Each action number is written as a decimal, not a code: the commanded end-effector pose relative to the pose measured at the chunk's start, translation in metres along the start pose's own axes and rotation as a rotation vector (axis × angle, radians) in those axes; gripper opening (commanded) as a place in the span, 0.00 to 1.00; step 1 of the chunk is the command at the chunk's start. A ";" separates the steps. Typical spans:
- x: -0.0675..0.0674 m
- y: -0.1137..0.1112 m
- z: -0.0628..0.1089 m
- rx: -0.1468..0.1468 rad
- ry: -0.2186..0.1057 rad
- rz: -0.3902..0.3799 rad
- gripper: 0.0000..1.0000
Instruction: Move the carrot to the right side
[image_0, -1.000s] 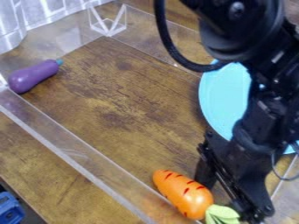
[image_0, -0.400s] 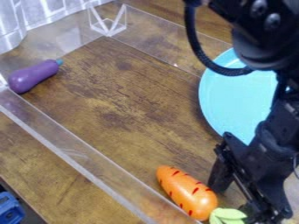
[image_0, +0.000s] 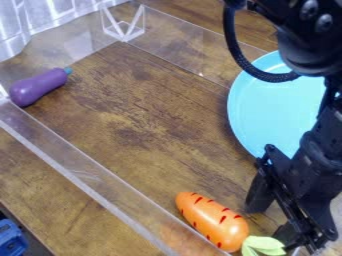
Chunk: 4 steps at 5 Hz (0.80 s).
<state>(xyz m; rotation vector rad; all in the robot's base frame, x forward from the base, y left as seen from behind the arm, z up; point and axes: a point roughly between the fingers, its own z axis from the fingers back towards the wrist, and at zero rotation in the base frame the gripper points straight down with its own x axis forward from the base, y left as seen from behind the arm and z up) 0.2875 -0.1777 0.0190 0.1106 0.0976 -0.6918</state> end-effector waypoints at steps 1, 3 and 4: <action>-0.004 0.004 0.004 -0.002 -0.015 0.076 1.00; -0.002 0.005 0.011 0.003 0.001 0.035 1.00; -0.005 0.009 0.011 0.012 0.007 -0.025 1.00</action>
